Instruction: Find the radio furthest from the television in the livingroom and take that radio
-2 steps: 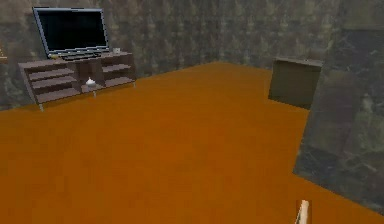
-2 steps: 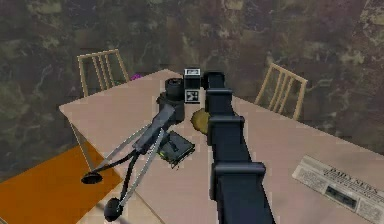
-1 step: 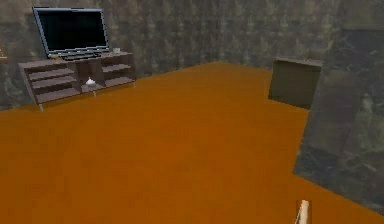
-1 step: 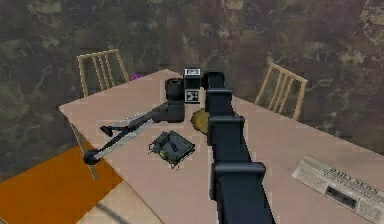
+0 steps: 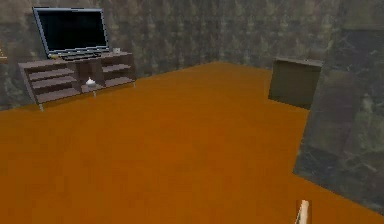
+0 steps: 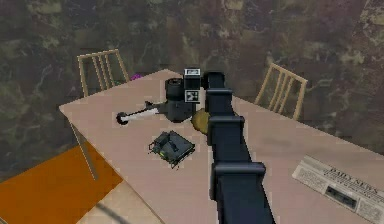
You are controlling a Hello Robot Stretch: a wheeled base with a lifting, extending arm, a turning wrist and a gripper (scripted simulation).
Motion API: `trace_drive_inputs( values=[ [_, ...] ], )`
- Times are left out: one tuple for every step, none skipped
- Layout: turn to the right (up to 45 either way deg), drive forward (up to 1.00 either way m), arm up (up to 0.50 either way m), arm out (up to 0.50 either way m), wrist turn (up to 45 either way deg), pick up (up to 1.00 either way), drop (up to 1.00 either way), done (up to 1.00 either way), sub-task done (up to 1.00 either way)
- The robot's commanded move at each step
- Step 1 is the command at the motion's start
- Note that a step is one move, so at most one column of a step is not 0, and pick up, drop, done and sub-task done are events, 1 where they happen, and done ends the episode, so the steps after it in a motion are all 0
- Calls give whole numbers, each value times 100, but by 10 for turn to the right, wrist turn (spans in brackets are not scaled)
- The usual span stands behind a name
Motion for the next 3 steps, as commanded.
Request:
trace_drive_inputs(
  values=[
    [0,0,0,0,360,0,0,0,0],
    [0,0,-30,0,0,0,0,0,0],
    [0,0,0,0,0,100,0,0,0]
  ],
)
